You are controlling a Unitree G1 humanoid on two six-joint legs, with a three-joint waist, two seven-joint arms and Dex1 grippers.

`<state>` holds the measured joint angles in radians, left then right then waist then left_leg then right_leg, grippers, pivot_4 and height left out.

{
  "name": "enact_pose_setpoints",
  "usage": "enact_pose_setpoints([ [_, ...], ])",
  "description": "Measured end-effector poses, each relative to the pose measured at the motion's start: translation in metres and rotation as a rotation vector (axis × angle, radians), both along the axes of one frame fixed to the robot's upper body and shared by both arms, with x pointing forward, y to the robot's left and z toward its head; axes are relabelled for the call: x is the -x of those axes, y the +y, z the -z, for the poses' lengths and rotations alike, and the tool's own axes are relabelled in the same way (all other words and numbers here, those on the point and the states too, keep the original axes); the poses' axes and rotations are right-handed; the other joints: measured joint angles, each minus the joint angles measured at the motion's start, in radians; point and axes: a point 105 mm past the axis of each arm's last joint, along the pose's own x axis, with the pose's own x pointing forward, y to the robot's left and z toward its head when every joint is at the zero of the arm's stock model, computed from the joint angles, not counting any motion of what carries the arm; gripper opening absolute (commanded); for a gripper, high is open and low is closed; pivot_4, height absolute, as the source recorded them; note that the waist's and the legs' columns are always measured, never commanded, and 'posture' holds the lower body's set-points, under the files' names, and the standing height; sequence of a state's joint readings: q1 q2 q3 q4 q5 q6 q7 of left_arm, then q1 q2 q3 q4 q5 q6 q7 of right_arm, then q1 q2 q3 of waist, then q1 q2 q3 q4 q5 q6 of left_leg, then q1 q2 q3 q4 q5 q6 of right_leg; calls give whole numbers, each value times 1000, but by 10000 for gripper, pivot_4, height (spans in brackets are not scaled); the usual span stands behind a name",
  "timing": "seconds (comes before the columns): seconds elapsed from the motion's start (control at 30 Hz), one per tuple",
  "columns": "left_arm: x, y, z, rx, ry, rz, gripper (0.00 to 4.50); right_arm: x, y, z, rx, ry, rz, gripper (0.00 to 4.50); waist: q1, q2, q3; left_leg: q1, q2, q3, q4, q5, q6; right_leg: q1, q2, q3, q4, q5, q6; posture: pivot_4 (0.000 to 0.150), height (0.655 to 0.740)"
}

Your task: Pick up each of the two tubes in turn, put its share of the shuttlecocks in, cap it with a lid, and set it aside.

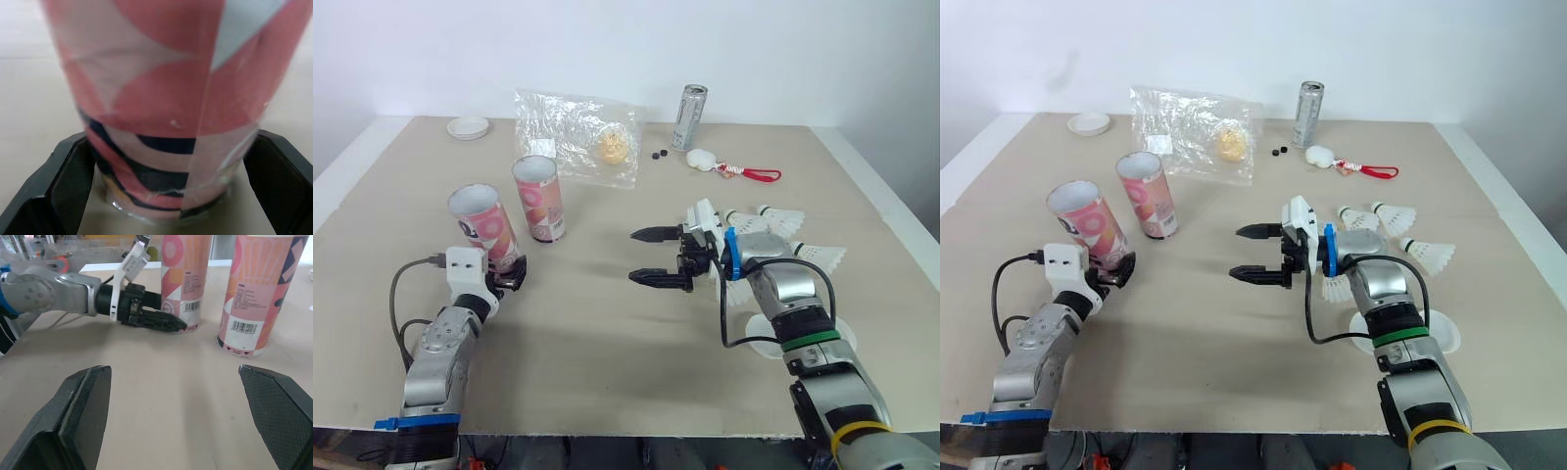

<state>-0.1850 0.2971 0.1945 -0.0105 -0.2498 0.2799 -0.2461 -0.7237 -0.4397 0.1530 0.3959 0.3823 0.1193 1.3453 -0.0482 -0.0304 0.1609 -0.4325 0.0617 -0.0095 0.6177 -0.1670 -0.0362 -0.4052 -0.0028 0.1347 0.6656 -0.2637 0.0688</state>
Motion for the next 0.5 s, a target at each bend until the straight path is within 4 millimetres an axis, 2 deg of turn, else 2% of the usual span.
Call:
enact_pose_setpoints([
  [0.5,-19,3,-2,-58,-35,86,45000,0,-1,0,9,-1,4,44663,0,0,0,0,0,0,0,1,0,0,0,0,0,1,1,1500,7400],
])
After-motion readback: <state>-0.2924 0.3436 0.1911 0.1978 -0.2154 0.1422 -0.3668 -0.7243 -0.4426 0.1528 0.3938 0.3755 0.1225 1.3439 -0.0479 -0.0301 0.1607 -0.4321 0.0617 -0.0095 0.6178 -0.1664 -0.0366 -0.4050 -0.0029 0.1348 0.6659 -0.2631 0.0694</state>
